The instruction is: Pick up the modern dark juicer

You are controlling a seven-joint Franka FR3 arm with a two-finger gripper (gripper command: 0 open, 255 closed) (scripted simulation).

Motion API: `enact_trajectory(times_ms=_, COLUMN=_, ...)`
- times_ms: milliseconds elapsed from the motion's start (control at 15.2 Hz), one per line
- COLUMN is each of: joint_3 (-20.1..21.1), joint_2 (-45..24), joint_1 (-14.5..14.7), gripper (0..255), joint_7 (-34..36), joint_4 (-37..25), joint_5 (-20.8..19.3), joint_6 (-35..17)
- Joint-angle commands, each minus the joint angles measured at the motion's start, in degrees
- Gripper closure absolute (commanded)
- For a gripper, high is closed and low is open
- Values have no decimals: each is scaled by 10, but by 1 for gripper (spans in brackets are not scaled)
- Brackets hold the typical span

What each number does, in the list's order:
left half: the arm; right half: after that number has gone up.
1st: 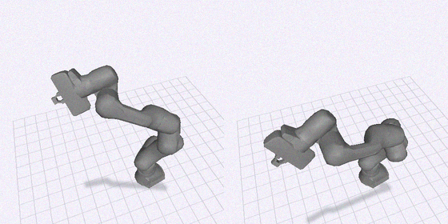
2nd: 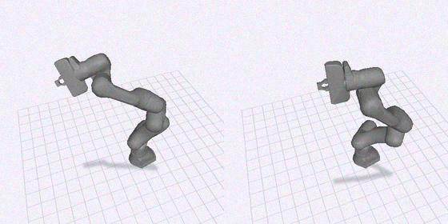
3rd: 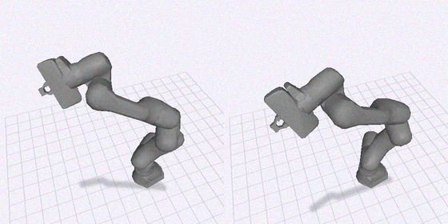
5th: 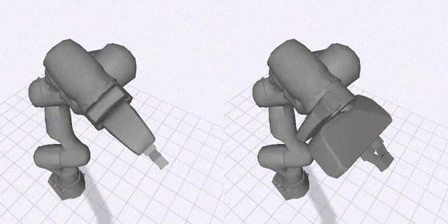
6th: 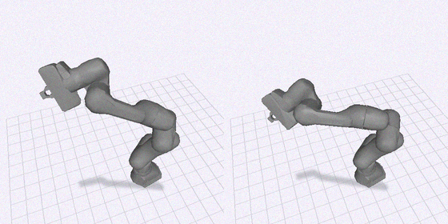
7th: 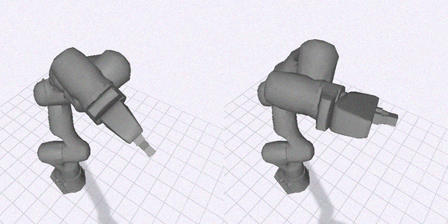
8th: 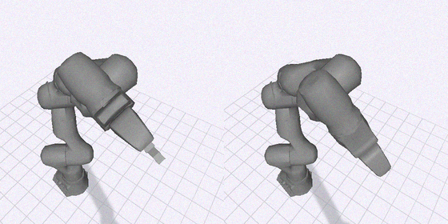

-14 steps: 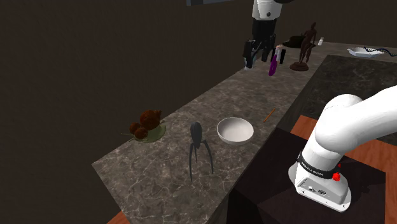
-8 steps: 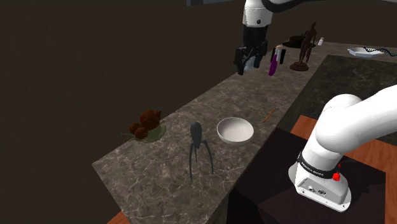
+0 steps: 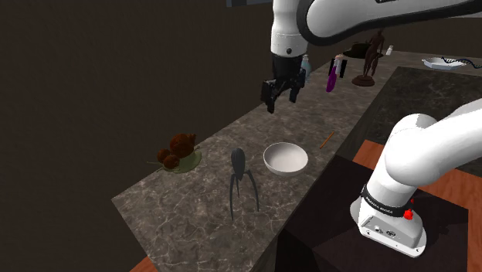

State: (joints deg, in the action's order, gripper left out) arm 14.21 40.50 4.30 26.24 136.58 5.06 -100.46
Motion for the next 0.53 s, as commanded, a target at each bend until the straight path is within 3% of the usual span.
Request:
enact_trajectory(times_ms=0, joint_3=28, joint_2=-18, joint_1=6, gripper=0, joint_7=30, joint_4=-5, joint_5=10, joint_6=-18)
enact_trajectory(times_ms=462, joint_3=129, joint_2=-102, joint_1=13, gripper=0, joint_7=136, joint_4=-39, joint_5=19, joint_6=-79)
